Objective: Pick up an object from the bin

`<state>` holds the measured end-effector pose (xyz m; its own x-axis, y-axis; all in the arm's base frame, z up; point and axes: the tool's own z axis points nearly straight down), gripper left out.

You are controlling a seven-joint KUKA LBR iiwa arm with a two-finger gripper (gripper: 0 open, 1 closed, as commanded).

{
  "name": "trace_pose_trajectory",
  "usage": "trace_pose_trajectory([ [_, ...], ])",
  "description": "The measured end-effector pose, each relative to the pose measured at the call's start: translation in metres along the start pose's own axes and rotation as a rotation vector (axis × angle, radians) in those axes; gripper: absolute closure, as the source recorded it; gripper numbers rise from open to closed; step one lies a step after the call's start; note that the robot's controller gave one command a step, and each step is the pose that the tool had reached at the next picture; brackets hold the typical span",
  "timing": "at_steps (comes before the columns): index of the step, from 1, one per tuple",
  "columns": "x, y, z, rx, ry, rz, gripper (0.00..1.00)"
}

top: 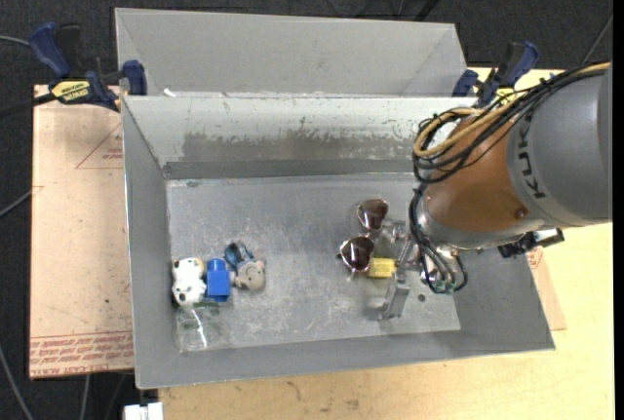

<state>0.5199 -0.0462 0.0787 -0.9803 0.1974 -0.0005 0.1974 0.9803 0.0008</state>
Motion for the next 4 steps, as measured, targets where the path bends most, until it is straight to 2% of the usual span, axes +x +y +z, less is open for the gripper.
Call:
trace_pose_trajectory([
  [1,-0.011,0.007,0.008,0.000,-0.003,0.015,1.00],
  [3,-0.009,0.007,0.004,0.000,0.002,0.015,1.00],
  [4,-0.009,0.007,-0.010,0.000,0.003,0.015,1.00],
])
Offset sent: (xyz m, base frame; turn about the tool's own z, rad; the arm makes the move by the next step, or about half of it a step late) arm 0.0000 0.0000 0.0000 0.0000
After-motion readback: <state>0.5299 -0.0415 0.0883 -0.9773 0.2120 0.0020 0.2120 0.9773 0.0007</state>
